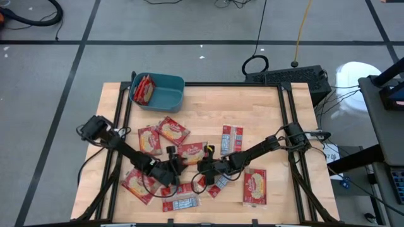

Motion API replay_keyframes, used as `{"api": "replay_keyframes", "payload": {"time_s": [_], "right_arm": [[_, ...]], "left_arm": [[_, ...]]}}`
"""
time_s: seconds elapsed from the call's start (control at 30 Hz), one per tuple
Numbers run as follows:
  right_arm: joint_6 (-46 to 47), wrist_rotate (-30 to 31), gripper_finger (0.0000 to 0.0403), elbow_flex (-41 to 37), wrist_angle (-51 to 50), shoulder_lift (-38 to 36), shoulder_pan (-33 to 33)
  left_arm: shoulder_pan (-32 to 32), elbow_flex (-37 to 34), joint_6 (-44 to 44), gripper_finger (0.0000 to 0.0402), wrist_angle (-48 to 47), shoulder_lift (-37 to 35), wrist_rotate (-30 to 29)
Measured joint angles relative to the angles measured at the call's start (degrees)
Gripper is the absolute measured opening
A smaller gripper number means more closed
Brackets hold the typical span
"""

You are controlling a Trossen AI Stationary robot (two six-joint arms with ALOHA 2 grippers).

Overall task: Sort popcorn bags into baskets
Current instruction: Put the red popcorn bag into the blue bin

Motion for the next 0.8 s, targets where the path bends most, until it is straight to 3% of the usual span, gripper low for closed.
{"api": "replay_keyframes", "payload": {"time_s": [0.2,0.3,0.47,0.8], "right_arm": [[0.72,0.11,0.0,0.0,0.1,-0.32,0.0],[1.45,3.39,0.0004,-0.02,-0.06,-2.09,0.65],[-2.93,10.45,0.0049,0.0,-0.94,-6.37,3.41],[-0.21,13.75,0.0178,-2.02,-7.89,-6.75,4.9]], "left_arm": [[1.08,0.04,-0.72,0.0055,-2.76,0.03,1.71],[1.08,-0.13,0.45,0.0012,-2.23,0.14,1.22],[1.13,-0.28,1.02,0.0005,-1.16,0.17,0.18],[1.28,-0.46,0.91,0.0002,-0.57,-1.93,0.17]]}}
